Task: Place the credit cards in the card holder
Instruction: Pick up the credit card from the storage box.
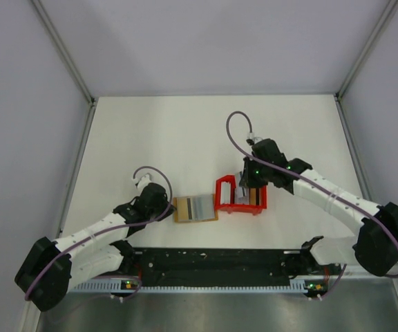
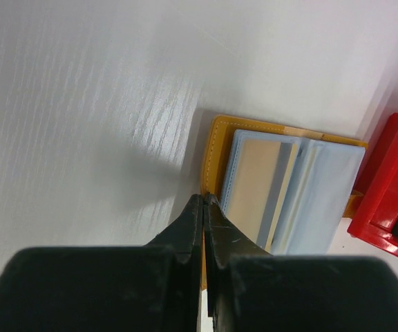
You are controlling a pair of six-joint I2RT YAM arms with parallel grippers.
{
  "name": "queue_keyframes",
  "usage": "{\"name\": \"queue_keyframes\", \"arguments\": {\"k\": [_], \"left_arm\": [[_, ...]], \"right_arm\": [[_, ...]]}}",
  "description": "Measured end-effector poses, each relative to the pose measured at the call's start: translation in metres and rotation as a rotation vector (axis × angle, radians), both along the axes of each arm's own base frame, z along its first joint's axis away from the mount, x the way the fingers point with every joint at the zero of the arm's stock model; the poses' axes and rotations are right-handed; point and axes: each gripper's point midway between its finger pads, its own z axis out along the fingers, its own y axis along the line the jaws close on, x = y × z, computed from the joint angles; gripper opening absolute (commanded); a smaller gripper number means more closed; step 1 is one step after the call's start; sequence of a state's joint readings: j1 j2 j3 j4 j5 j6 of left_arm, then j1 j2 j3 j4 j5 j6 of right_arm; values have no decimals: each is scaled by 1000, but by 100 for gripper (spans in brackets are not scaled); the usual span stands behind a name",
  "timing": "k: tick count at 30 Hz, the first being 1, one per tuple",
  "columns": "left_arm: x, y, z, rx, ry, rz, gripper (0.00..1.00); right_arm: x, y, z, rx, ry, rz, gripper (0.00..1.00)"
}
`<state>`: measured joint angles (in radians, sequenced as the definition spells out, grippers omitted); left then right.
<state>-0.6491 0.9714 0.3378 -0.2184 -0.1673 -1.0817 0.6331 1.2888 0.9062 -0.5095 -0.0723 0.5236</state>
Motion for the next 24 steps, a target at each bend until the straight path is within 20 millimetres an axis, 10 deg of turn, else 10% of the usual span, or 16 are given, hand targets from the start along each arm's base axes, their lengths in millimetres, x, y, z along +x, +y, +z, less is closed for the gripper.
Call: {"name": "queue_keyframes", "arguments": {"k": [12,24], "left_arm": [[-4,4,-3,20,16,-3,0],[-15,20,-1,45,18,32,0]], "right_arm": [[-21,59,27,212,24,153,0],[-49,107,-52,135,223,228,0]]}}
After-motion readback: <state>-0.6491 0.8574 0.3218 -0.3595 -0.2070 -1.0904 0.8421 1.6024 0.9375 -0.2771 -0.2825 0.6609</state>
